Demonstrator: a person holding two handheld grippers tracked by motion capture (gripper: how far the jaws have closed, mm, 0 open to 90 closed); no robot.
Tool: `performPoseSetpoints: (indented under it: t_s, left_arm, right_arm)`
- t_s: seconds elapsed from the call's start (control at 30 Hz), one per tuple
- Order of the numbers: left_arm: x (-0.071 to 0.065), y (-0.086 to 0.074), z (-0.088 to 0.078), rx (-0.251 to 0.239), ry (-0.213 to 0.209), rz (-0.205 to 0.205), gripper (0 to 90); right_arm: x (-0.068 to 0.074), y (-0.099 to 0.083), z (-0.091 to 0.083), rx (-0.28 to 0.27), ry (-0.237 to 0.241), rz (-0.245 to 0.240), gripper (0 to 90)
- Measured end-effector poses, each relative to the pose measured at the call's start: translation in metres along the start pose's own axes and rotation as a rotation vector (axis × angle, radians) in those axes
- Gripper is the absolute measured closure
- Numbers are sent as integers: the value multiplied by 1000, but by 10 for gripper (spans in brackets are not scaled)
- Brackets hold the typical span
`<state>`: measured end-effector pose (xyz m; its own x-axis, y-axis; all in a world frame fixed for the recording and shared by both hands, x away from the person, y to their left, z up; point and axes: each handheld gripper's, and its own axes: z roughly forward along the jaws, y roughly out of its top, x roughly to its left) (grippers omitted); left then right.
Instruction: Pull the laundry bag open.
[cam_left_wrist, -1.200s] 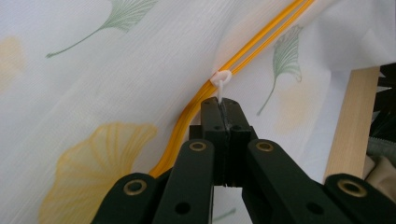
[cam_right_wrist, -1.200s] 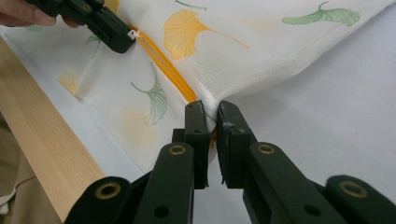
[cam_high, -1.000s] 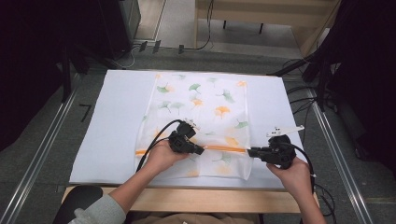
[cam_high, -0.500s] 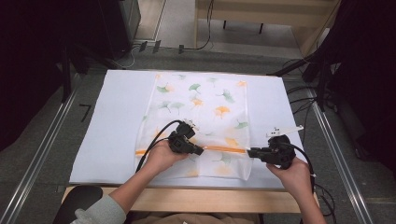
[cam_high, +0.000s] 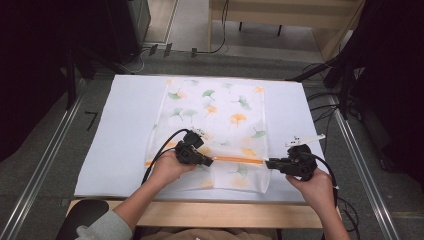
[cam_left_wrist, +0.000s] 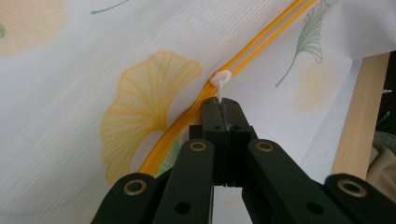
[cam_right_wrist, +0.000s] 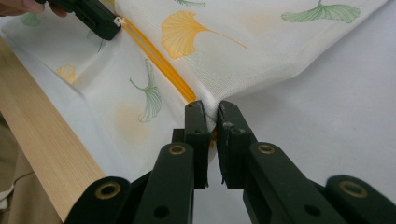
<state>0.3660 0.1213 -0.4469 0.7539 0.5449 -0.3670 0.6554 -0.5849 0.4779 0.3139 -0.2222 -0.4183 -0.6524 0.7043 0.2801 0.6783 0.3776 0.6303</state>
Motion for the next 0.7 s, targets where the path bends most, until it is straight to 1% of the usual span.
performPoseSetpoints:
  t_s: [0.2,0.27,0.33,0.43,0.47,0.57,0.7]
  left_arm:
    - [5,-5,-9,-5,10,-22,900]
    - [8,-7,-15,-2,21,-29,900]
    - [8,-8,-18,-2,19,-35,900]
    - [8,-9,-20,0,20,-34,900]
    - [8,-9,-23,5,29,-32,900]
    - [9,-10,-25,4,30,-39,900]
    - [11,-12,-26,8,22,-32,900]
  right_arm:
    - [-1,1,0,-2,-1,-2,852]
    - [-2,2,0,0,1,1,852]
    - [-2,2,1,1,1,0,852]
    - [-2,3,1,2,1,-2,852]
    - [-2,3,1,1,1,-4,853]
    - [-2,3,2,-1,1,-4,852]
    - [-2,3,2,2,1,-7,852]
